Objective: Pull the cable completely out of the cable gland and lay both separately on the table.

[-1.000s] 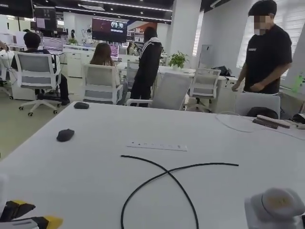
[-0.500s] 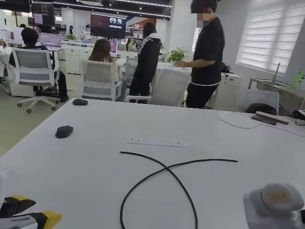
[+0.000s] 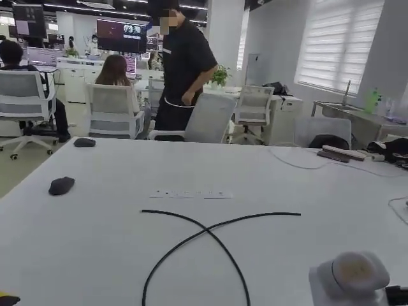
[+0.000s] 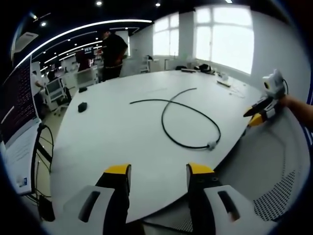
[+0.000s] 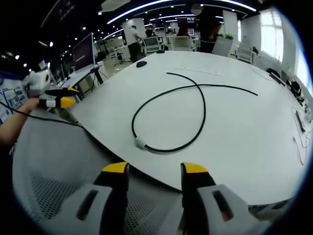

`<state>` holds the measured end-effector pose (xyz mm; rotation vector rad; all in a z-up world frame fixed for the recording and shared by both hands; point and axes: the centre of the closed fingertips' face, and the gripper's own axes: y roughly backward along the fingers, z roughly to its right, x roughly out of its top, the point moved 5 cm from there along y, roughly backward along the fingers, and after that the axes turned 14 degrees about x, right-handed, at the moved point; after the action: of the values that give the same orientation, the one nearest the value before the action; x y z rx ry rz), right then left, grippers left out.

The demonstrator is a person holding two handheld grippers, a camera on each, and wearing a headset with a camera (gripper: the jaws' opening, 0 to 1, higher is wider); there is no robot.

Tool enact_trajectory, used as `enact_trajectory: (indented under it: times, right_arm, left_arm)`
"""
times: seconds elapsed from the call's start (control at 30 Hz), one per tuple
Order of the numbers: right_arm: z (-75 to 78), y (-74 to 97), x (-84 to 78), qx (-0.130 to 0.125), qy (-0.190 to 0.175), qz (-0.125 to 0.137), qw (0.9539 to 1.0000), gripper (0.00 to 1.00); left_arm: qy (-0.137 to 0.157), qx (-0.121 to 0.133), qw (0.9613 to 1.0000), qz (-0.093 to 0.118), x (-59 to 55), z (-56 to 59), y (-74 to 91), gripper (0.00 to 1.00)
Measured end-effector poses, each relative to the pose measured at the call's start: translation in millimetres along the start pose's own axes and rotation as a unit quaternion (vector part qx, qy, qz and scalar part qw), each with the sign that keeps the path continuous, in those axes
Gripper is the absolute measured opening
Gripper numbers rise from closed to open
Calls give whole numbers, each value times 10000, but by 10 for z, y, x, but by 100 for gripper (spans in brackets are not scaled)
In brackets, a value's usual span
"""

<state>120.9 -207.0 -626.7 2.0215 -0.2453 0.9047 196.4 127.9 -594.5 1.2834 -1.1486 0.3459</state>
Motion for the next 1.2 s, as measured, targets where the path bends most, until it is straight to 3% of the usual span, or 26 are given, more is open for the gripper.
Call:
enact_trajectory:
  times: [0.13,0.3,0.43,0.63,0.73,0.83,0.97,1.0,1.03,1.07,1.13,1.2]
  right_arm:
    - [9,6,3,-16,3,15,10000,43]
    - [5,-3,3,25,14,-8,10000,43]
    - [0,-14,-8,86,36,-81,9999,44]
    - [6,-12,-3,81,-35,-10,10000,44]
    - [2,-18,-9,102,-30,-31,9999,44]
    - [1,-23,-10,123,-38,-35,9999,44]
    - [-5,-24,-10,146,-44,-22,9999,44]
    - [-6,-25,-10,154,-43,-19,9999,44]
    - [-7,-25,-9,161,-40,-16,9999,43]
    - [-10,-26,-6,177,-38,-5,9998,43]
    - [-11,-25,-4,185,-51,15,9998,43]
    - [-12,-24,-2,190,-74,32,9998,43]
  left_arm:
    - [-362,-367,9986,-136,42,91,12,47]
    - [-567,-542,9969,42,283,142,28,45]
    - [-806,-747,9938,179,489,255,9,45]
    - [-1201,-1103,9860,336,732,450,-60,44]
    - [-1445,-1426,9785,360,805,615,-125,43]
    - [-1738,-1746,9688,286,827,793,-232,41]
    - [-2401,-2219,9450,109,777,1064,-440,40]
    - [-2710,-2363,9331,70,744,1139,-504,40]
    - [-2785,-2401,9299,65,735,1159,-522,39]
    - [-2998,-2543,9195,-6,690,1224,-576,38]
    - [-3234,-2758,9052,-51,626,1327,-662,38]
    - [-3404,-2895,8945,-153,555,1398,-764,37]
